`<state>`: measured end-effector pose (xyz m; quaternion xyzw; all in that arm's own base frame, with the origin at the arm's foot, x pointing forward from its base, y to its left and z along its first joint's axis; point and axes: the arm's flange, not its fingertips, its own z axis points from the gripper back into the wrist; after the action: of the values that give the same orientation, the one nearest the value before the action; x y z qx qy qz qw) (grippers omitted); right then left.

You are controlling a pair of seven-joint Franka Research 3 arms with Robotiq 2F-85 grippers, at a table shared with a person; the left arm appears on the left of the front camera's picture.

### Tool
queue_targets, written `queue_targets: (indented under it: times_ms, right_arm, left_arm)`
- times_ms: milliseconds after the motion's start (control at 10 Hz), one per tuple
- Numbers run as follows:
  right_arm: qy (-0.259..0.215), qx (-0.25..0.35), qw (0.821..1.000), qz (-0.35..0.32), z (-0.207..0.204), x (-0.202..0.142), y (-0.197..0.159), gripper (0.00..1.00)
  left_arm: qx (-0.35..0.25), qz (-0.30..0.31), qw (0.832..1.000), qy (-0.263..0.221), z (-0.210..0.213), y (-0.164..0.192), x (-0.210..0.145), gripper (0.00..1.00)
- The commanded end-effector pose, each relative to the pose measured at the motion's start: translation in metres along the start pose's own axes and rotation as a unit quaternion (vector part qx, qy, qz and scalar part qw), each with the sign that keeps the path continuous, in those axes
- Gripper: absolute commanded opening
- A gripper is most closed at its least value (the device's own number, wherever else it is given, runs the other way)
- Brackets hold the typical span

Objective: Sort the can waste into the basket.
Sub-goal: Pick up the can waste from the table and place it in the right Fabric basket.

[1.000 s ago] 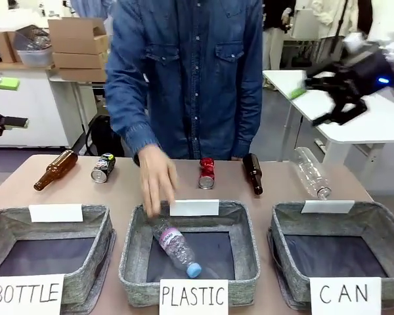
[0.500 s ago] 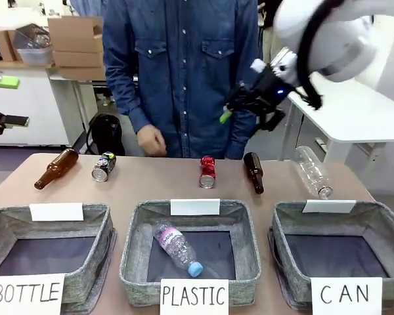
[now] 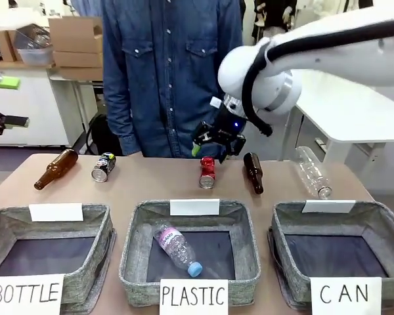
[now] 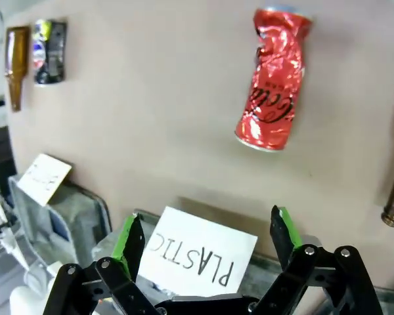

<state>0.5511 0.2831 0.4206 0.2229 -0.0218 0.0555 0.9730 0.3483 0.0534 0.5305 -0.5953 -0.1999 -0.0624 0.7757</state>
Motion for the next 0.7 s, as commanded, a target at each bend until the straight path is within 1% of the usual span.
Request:
queue_targets:
  times_ms: [0, 100, 200, 300, 400, 500, 600]
  right_arm:
    - [0.007, -0.004, 1.000, 0.002, -0.011, 0.000, -0.001, 1.00]
    - [0.008, -0.097, 0.995, -0.029, -0.013, 0.008, 0.003, 1.00]
    - [0.039, -0.157, 0.986, -0.027, -0.041, 0.032, 0.002, 1.00]
    - [0.052, -0.163, 0.985, -0.036, -0.052, 0.052, -0.008, 1.00]
    - [0.061, -0.178, 0.982, -0.035, -0.057, 0.060, -0.009, 1.00]
    - [0.078, -0.176, 0.981, -0.016, -0.070, 0.067, -0.006, 1.00]
    - [0.087, -0.175, 0.981, -0.020, -0.083, 0.074, -0.005, 1.00]
  left_arm:
    - [-0.011, -0.010, 1.000, -0.004, 0.000, -0.001, 0.000, 1.00]
    - [-0.011, -0.010, 1.000, -0.004, 0.000, -0.001, 0.000, 1.00]
    - [-0.011, -0.010, 1.000, -0.004, 0.000, -0.001, 0.000, 1.00]
    - [-0.011, -0.010, 1.000, -0.004, 0.000, -0.001, 0.000, 1.00]
    - [-0.011, -0.010, 1.000, -0.004, 0.000, -0.001, 0.000, 1.00]
    - [-0.011, -0.010, 1.000, -0.004, 0.000, -0.001, 0.000, 1.00]
    - [-0.011, -0.010, 1.000, -0.004, 0.000, -0.001, 0.000, 1.00]
